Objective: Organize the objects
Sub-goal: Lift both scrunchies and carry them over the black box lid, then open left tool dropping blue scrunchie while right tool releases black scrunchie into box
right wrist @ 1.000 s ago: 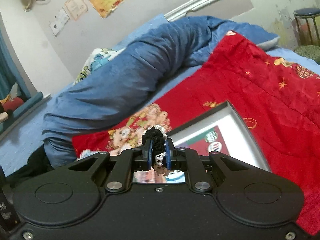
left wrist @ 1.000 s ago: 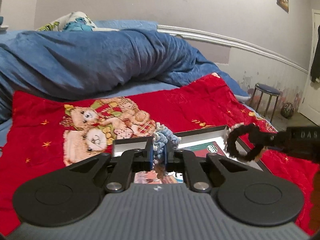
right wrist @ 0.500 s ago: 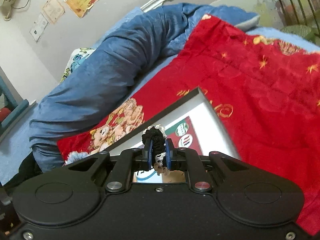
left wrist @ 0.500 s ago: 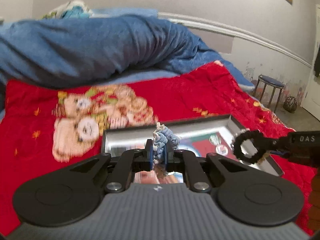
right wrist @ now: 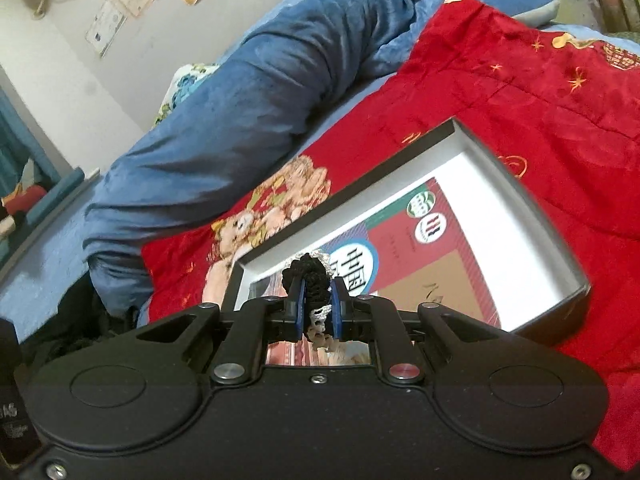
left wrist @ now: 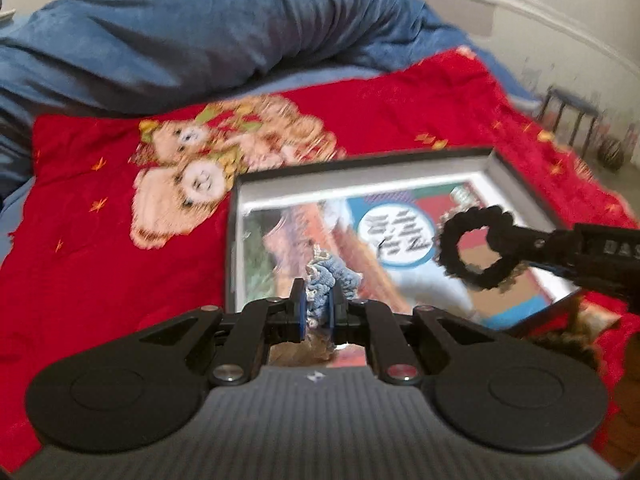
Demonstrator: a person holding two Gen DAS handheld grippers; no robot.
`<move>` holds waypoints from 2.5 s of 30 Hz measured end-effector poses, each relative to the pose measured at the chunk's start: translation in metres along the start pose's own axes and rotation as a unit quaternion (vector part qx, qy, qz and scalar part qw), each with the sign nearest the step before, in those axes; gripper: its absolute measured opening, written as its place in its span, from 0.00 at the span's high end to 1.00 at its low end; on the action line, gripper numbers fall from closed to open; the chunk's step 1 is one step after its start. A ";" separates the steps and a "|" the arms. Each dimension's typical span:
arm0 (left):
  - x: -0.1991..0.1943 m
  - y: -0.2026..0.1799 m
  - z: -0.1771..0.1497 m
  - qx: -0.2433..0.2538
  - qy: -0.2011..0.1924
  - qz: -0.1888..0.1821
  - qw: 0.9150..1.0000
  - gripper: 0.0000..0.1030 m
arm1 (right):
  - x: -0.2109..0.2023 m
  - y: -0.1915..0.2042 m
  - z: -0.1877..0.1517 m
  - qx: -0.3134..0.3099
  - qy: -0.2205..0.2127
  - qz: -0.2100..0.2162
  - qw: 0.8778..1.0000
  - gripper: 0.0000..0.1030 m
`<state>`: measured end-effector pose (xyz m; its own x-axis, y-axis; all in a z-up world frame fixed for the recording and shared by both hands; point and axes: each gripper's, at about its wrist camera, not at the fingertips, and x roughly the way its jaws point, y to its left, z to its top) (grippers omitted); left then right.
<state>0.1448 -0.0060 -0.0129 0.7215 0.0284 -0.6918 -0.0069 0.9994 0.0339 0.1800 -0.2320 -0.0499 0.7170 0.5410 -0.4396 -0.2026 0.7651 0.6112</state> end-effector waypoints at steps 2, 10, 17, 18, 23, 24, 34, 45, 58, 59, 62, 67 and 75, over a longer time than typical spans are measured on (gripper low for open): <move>0.004 0.003 -0.001 -0.006 0.015 0.005 1.000 0.87 | 0.003 0.004 -0.005 -0.004 0.008 0.003 1.000 0.87; 0.014 0.017 0.001 -0.021 0.056 0.015 0.998 0.87 | 0.020 0.008 -0.016 -0.012 0.035 -0.001 0.999 0.87; 0.012 0.020 0.004 -0.031 0.046 -0.001 0.998 0.86 | 0.028 0.012 -0.021 -0.009 0.042 -0.005 0.999 0.87; 0.012 0.020 0.004 -0.031 0.046 0.000 0.998 0.86 | 0.028 0.012 -0.021 -0.007 0.042 -0.004 0.999 0.87; 0.017 0.024 0.005 -0.037 0.058 0.001 0.998 0.86 | 0.031 0.012 -0.022 -0.004 0.044 -0.001 0.999 0.87; 0.017 0.024 0.005 -0.038 0.059 0.001 0.998 0.86 | 0.032 0.013 -0.022 -0.005 0.046 -0.001 0.999 0.87; 0.019 0.021 0.005 -0.028 0.062 0.000 0.998 0.85 | 0.031 0.013 -0.024 -0.009 0.057 0.002 0.998 0.87; 0.021 0.015 -0.002 -0.017 0.065 -0.001 0.998 0.84 | 0.029 0.011 -0.018 -0.023 0.064 0.002 0.998 0.86; 0.025 0.004 -0.009 0.008 0.068 0.012 0.998 0.43 | 0.034 0.017 -0.018 -0.034 0.104 -0.002 0.994 0.83; 0.024 0.003 -0.009 0.012 0.063 0.010 0.998 0.39 | 0.034 0.018 -0.018 -0.036 0.107 -0.003 0.994 0.82; 0.024 0.000 -0.008 0.018 0.061 0.015 0.998 0.36 | 0.032 0.017 -0.016 -0.034 0.107 -0.003 0.994 0.74; 0.014 0.003 -0.007 0.016 0.047 0.010 0.999 0.29 | 0.020 0.019 -0.008 -0.032 0.095 0.005 0.995 0.59; -0.010 0.017 0.003 -0.026 0.005 -0.006 1.000 0.27 | -0.014 0.023 0.007 -0.037 0.053 0.009 0.998 0.46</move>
<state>0.1389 0.0107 -0.0032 0.7145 0.0160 -0.6994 -0.0335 0.9994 -0.0114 0.1703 -0.2243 -0.0247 0.6396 0.5855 -0.4981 -0.2667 0.7767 0.5706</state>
